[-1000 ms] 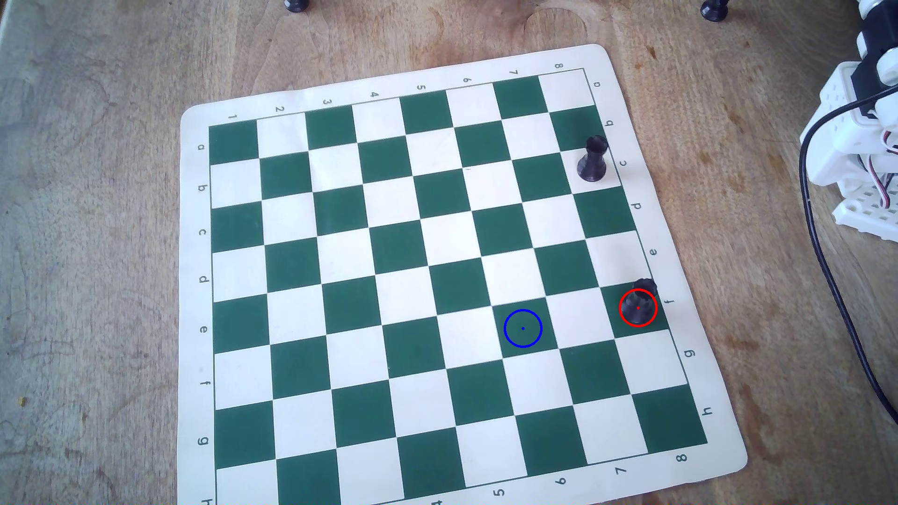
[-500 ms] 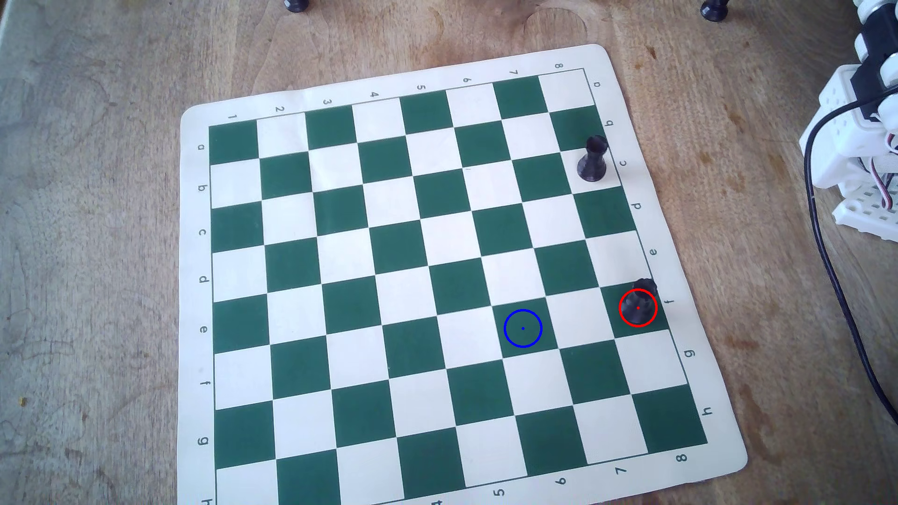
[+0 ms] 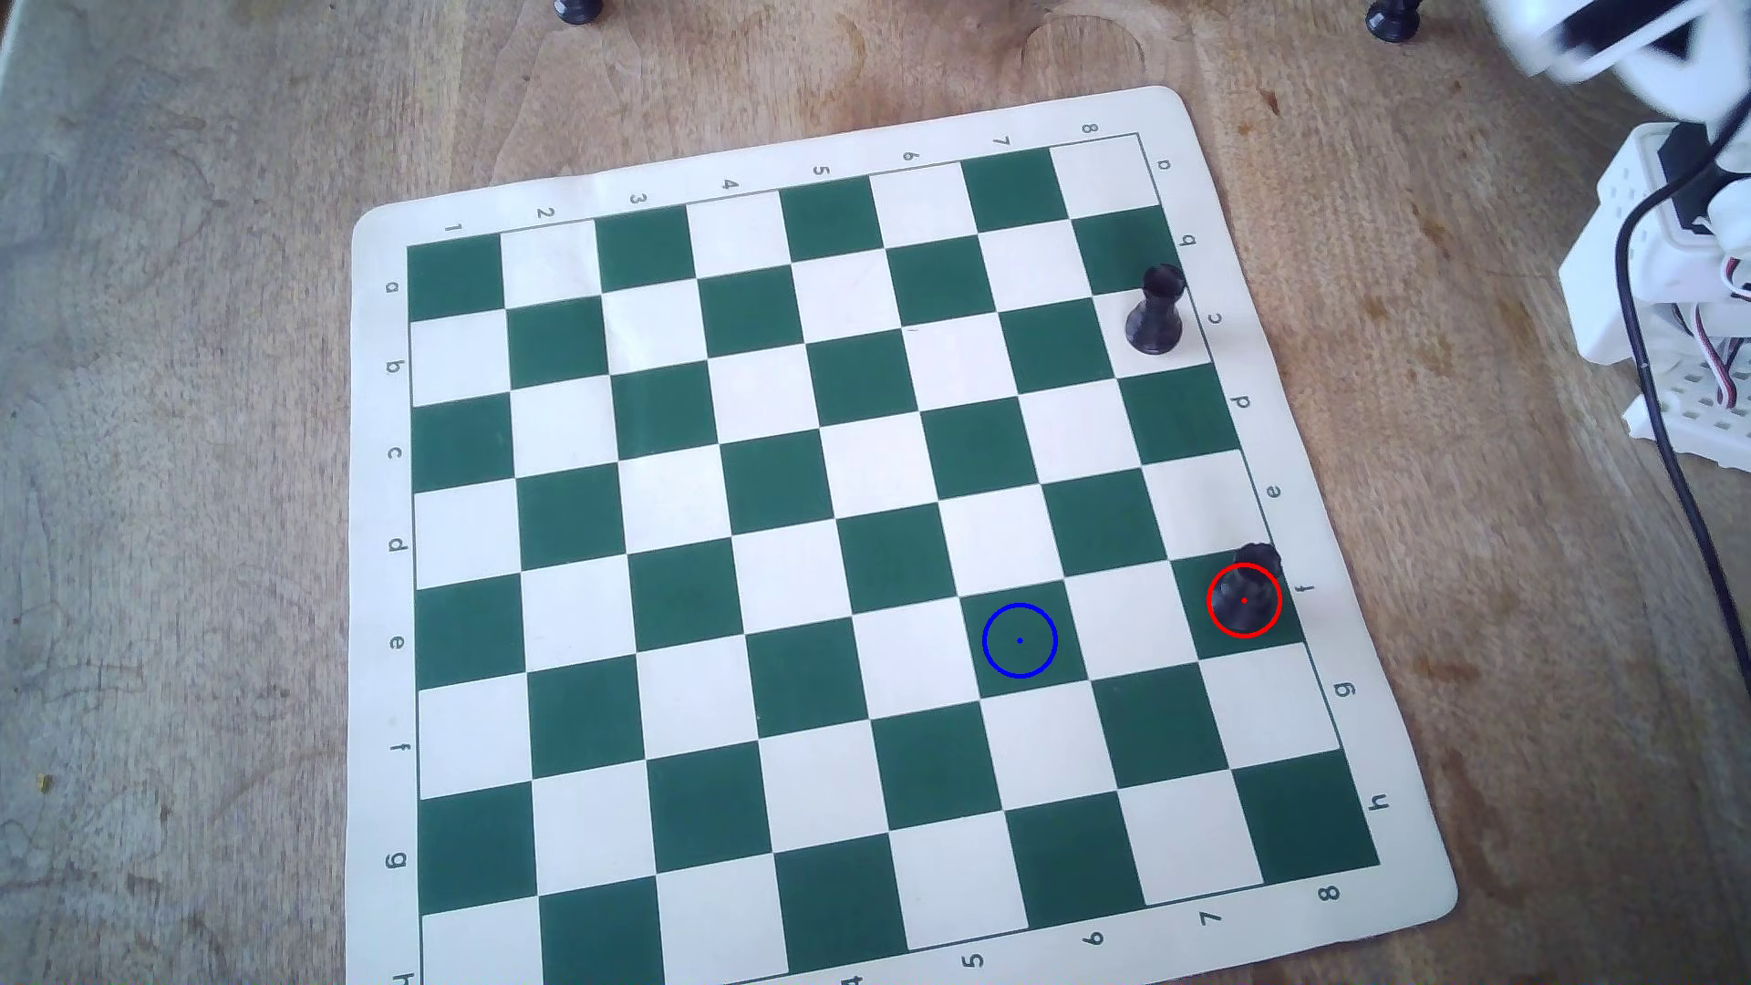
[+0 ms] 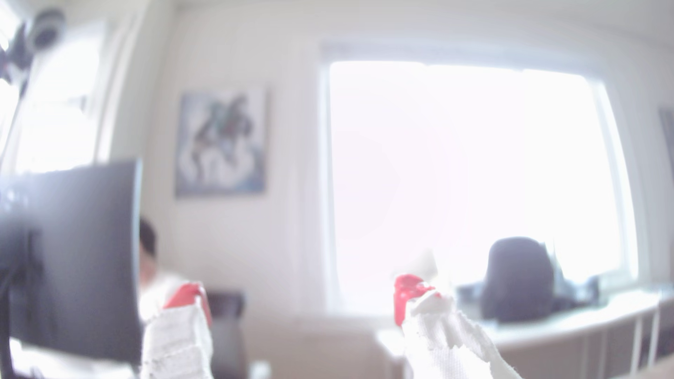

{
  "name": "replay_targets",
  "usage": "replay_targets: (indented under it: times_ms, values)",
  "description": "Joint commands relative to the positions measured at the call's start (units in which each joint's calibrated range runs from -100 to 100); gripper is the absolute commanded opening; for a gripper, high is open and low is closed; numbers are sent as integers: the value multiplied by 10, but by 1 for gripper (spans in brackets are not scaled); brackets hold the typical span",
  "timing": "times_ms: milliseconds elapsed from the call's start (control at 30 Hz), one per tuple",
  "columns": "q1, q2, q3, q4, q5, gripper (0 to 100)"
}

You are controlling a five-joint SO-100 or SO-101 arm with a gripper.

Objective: Move the chess piece from red to blue

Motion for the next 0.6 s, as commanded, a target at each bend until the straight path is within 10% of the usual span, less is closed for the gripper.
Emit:
replay_targets:
  times_ms: [0,233,567]
  values:
    - [5,-4,-105,251,-20,35]
    - [2,-4,-317,668,-43,38]
    - [-99,90,-492,997,-40,33]
